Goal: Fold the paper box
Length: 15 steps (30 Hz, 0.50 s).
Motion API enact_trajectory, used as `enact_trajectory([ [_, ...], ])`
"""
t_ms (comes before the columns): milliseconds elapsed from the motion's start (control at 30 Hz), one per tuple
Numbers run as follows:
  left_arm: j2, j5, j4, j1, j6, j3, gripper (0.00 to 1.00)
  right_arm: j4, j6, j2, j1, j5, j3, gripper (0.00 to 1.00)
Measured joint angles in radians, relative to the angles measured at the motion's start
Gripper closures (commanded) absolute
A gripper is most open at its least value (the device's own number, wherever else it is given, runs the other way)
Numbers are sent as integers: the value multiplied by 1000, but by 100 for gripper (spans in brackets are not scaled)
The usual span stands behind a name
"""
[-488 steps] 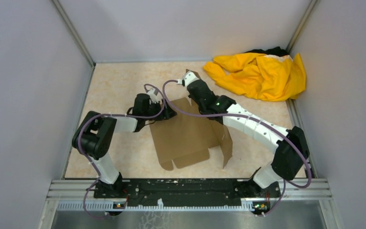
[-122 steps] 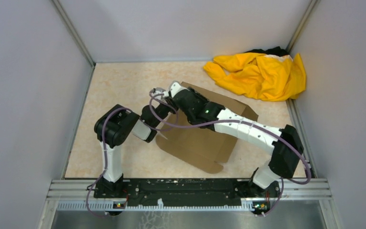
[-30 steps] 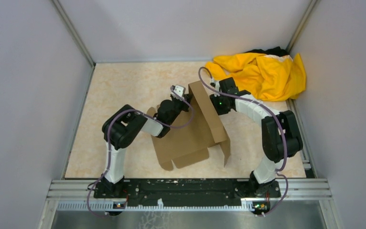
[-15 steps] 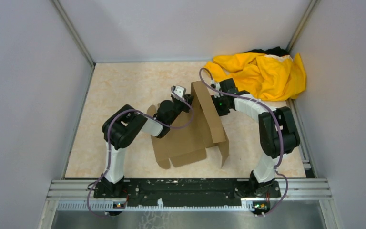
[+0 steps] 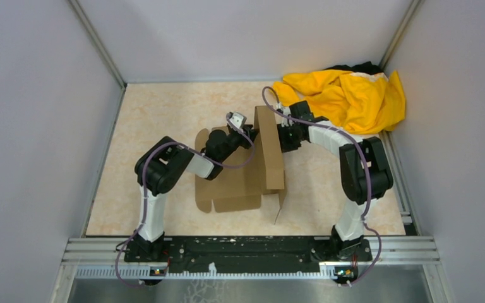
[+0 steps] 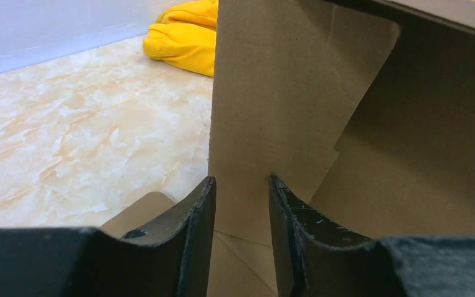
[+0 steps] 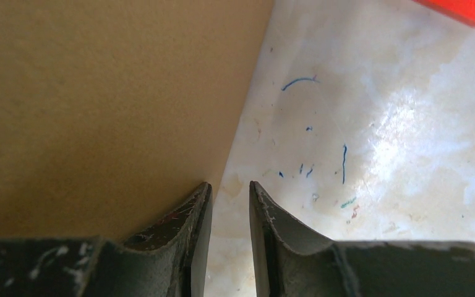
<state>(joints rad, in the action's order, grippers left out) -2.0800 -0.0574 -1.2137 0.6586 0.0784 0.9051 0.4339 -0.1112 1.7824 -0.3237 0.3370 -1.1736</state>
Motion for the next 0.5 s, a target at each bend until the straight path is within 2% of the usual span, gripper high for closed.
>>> enact_trajectory([
  [267,-41,-49,24,-23,11,71,47,-3,14,51,2,56,-40,73],
  [433,-48,-79,55,-38,26,104,46,4,30,72,-2,95,-49,73],
  [500,-52,-84,66,-42,30,114,49,6,40,85,-6,101,-66,74],
])
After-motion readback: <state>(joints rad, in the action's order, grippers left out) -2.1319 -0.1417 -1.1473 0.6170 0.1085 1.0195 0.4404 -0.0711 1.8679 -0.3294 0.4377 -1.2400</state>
